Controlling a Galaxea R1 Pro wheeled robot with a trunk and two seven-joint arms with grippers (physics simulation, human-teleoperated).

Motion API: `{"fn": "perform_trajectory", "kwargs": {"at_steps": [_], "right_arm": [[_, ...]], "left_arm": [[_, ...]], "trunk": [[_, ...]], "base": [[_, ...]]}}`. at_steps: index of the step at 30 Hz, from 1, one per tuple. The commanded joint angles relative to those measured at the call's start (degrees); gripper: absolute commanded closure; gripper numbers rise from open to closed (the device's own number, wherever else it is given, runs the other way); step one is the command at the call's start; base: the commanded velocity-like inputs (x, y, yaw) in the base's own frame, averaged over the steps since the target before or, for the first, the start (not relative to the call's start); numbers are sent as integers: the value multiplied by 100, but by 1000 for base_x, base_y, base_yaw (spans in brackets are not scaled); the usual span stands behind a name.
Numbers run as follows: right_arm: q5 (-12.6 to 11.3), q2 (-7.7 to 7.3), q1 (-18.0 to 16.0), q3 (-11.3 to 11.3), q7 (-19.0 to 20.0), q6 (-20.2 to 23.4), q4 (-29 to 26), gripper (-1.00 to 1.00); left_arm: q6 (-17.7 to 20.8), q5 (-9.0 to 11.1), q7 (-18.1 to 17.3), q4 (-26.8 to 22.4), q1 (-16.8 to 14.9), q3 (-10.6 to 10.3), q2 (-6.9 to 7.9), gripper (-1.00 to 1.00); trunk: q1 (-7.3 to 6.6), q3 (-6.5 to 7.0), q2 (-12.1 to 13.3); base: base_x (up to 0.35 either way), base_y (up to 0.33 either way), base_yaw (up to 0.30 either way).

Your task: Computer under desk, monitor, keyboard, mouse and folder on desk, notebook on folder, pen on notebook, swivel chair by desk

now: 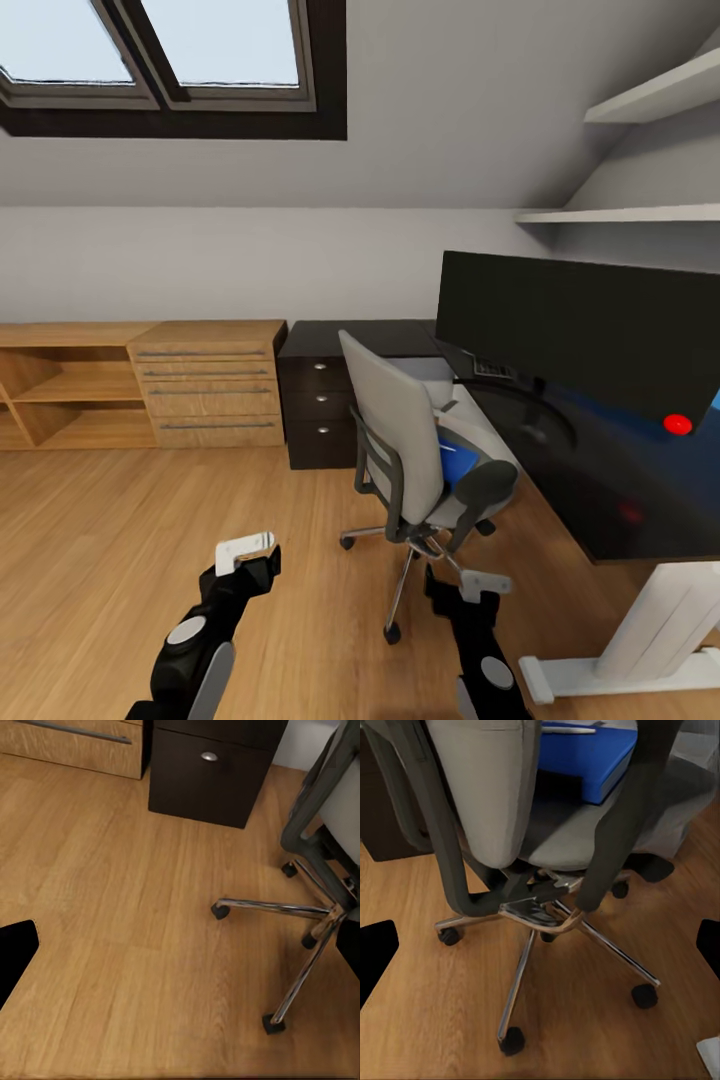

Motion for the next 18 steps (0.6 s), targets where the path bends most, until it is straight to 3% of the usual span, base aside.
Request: {"fn": "perform_trajectory", "kwargs": {"at_steps": [1, 11, 18], "right_arm": [[20, 0, 35, 14, -34, -10, -70, -100], [14, 0, 164, 41, -47, -46, -399, -100], [-4, 0, 167, 34, -60, -400, -425, -100]], "left_arm": [[13, 60, 55, -22, 12, -9, 4, -100], [20, 57, 64, -66, 68, -9, 14, -100], [21, 68, 65, -48, 69, -16, 2, -100]], "trunk": [[22, -24, -44], [242, -203, -445], [396, -329, -726]], "base": [[0, 0, 0], [0, 0, 0], [0, 0, 0]]}}
